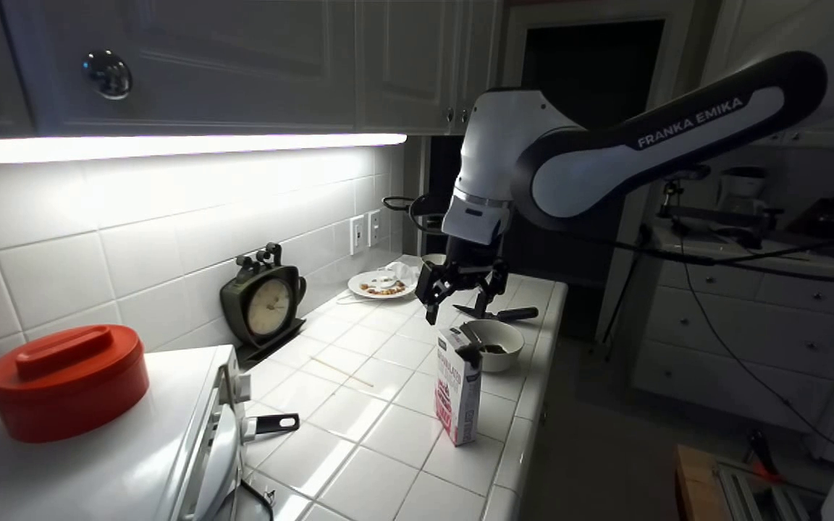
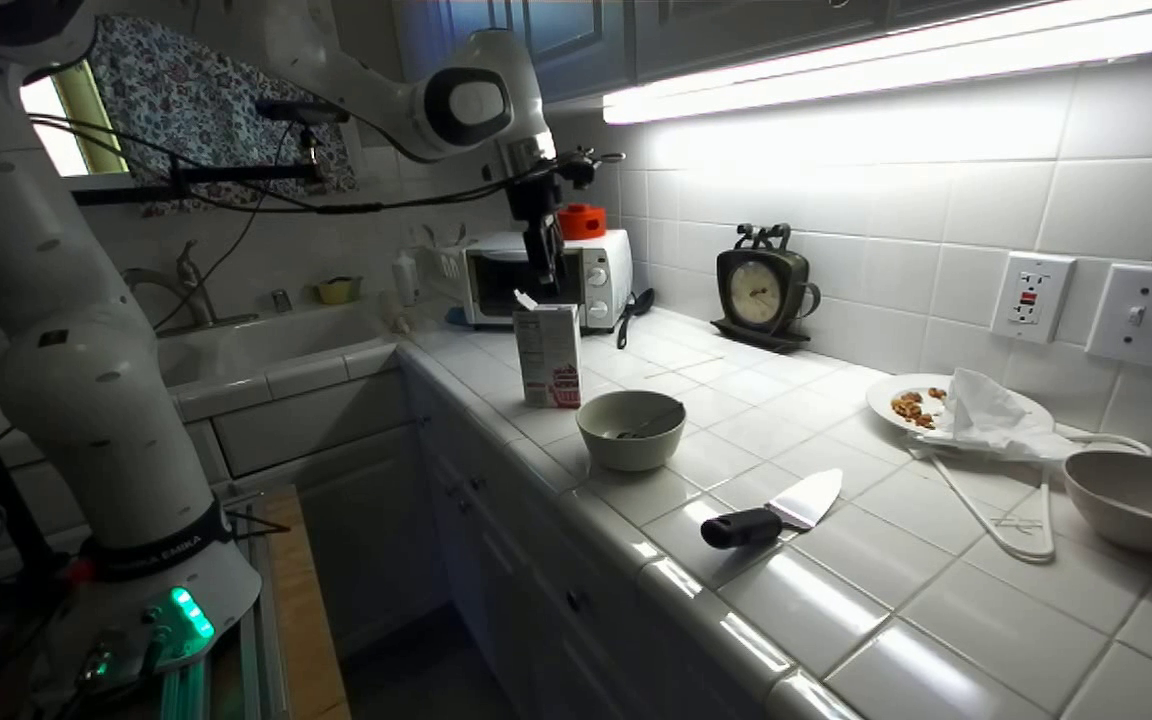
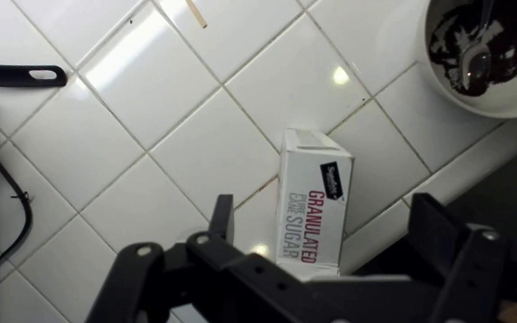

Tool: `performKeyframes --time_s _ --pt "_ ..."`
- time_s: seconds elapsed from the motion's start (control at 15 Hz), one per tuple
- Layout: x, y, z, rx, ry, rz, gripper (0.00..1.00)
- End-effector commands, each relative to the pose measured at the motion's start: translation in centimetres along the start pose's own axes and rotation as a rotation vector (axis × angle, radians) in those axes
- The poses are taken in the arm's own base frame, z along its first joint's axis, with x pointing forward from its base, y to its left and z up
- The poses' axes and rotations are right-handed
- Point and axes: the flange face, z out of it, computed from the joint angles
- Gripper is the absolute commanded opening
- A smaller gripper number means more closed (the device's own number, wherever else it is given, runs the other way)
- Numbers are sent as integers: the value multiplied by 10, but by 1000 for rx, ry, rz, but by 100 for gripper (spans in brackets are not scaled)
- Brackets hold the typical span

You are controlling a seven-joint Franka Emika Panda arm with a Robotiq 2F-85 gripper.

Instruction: Turn the box on the table around

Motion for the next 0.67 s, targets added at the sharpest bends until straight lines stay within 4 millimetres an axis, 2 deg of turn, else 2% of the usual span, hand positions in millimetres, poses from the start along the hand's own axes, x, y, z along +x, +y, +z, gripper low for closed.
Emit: performKeyframes --time_s 0.0,0.13,0.27,0.4,0.47,0.6 --pt "-12 -1 22 -34 -28 -33 100" --pt "-16 -1 33 -45 -34 -16 100" --pt "-17 0 41 -47 -34 -8 89" --pt "-16 -1 48 -35 -31 4 87" --pt "-15 -1 51 -30 -25 4 81" --pt "-11 -1 56 -19 -17 10 80"
